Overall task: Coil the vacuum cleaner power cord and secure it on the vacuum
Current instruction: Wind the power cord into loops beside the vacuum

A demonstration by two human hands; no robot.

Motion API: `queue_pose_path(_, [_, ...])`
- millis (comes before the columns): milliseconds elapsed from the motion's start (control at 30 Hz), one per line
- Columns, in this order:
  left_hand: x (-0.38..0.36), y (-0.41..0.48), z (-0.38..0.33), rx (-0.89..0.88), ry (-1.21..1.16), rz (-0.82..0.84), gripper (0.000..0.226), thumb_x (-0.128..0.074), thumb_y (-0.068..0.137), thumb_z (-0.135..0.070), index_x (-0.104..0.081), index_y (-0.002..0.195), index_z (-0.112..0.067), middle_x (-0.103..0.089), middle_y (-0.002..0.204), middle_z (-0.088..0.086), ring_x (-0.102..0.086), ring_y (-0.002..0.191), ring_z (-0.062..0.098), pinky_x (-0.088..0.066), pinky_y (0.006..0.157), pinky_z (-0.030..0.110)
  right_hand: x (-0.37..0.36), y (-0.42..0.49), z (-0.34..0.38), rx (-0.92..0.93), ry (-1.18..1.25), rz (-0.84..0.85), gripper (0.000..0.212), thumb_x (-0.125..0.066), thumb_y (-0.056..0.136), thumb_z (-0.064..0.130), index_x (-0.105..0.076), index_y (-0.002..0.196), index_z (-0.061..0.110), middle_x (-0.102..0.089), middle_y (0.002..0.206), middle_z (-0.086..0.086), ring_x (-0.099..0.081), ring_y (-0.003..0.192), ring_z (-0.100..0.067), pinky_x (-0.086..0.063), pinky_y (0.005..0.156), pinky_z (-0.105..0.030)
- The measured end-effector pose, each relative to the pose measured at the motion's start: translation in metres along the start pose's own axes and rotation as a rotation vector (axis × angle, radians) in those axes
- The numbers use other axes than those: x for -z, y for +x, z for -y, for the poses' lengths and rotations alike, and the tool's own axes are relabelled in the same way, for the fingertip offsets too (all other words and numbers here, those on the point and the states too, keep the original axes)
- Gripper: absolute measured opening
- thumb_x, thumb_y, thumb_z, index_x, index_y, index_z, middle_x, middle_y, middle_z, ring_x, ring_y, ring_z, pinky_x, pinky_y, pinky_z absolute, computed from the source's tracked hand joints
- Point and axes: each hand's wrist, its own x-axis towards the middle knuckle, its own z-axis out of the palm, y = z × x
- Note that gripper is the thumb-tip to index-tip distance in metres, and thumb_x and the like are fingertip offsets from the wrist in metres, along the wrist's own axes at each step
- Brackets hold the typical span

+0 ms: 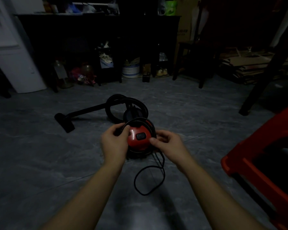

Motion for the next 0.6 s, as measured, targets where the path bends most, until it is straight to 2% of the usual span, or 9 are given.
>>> queue_pose_path(133, [0.001, 0.003, -0.001, 0.023, -0.024, 0.084, 0.015, -0.076, 0.084, -0.017, -0.075, 0.099, -0.015, -0.076, 0.091, 0.001, -0.073, 0.09, 0.015, -0.059, 0.084, 0.032, 0.003, 0.005, -0.004, 0.037, -0.076, -0.096, 0.032, -0.072, 0.087, 0.01, -0.068, 0.119, 0.011, -0.074, 0.099, -0.007, -0.072, 0.088, -0.013, -0.058, 0.075, -0.023])
queue_pose_path(233, [0.004, 0.004, -0.004, 0.023, 0.048, 0.215, 0.016, -0.077, 0.082, -0.011, -0.072, 0.098, -0.012, -0.074, 0.092, 0.003, -0.071, 0.089, 0.014, -0.056, 0.075, 0.022, 0.011, 0.008, -0.007, 0.061, -0.161, -0.149, 0.03, -0.07, 0.088, 0.007, -0.069, 0.117, 0.013, -0.073, 0.098, -0.007, -0.069, 0.089, -0.016, -0.058, 0.078, -0.026])
queue_pose_path(300, [0.008, 0.003, -0.003, 0.025, 0.148, 0.329, 0.018, -0.077, 0.082, -0.008, -0.069, 0.098, -0.011, -0.071, 0.086, 0.002, -0.069, 0.076, 0.011, -0.053, 0.061, 0.015, 0.016, 0.007, -0.01, 0.07, -0.213, -0.129, 0.03, -0.067, 0.089, 0.001, -0.07, 0.116, 0.011, -0.072, 0.093, 0.001, -0.068, 0.084, -0.009, -0.056, 0.076, -0.02])
queue_pose_path(367, [0.013, 0.0, 0.001, 0.041, 0.253, 0.437, 0.022, -0.076, 0.082, -0.007, -0.067, 0.102, -0.013, -0.067, 0.078, 0.001, -0.062, 0.062, 0.007, -0.049, 0.05, 0.015, 0.021, 0.005, -0.012, 0.078, -0.3, -0.093, 0.031, -0.065, 0.089, -0.003, -0.071, 0.116, 0.009, -0.072, 0.093, 0.006, -0.067, 0.084, -0.002, -0.056, 0.079, -0.019])
queue_pose_path(467, [0.017, 0.0, 0.003, -0.016, 0.362, 0.521, 0.028, -0.077, 0.082, -0.008, -0.065, 0.104, -0.021, -0.065, 0.08, -0.001, -0.064, 0.071, 0.01, -0.052, 0.059, 0.015, 0.024, 0.004, -0.017, 0.057, -0.438, -0.04, 0.031, -0.066, 0.088, -0.001, -0.072, 0.115, 0.013, -0.074, 0.099, 0.002, -0.069, 0.09, -0.01, -0.057, 0.086, -0.028])
queue_pose_path(533, [0.017, 0.001, -0.001, -0.054, 0.34, 0.551, 0.029, -0.078, 0.082, -0.009, -0.065, 0.103, -0.024, -0.069, 0.084, -0.001, -0.067, 0.08, 0.011, -0.053, 0.066, 0.011, 0.024, 0.002, -0.019, 0.046, -0.521, 0.011, 0.031, -0.066, 0.088, 0.001, -0.074, 0.112, 0.019, -0.074, 0.095, 0.006, -0.069, 0.089, -0.009, -0.056, 0.083, -0.026])
queue_pose_path(600, [0.015, 0.001, -0.004, -0.055, 0.311, 0.609, 0.029, -0.078, 0.081, -0.011, -0.067, 0.107, -0.019, -0.072, 0.089, 0.002, -0.07, 0.086, 0.012, -0.056, 0.074, 0.015, 0.022, -0.001, -0.019, 0.063, -0.588, 0.067, 0.032, -0.066, 0.088, 0.003, -0.074, 0.111, 0.022, -0.073, 0.095, 0.011, -0.068, 0.092, -0.005, -0.053, 0.085, -0.023])
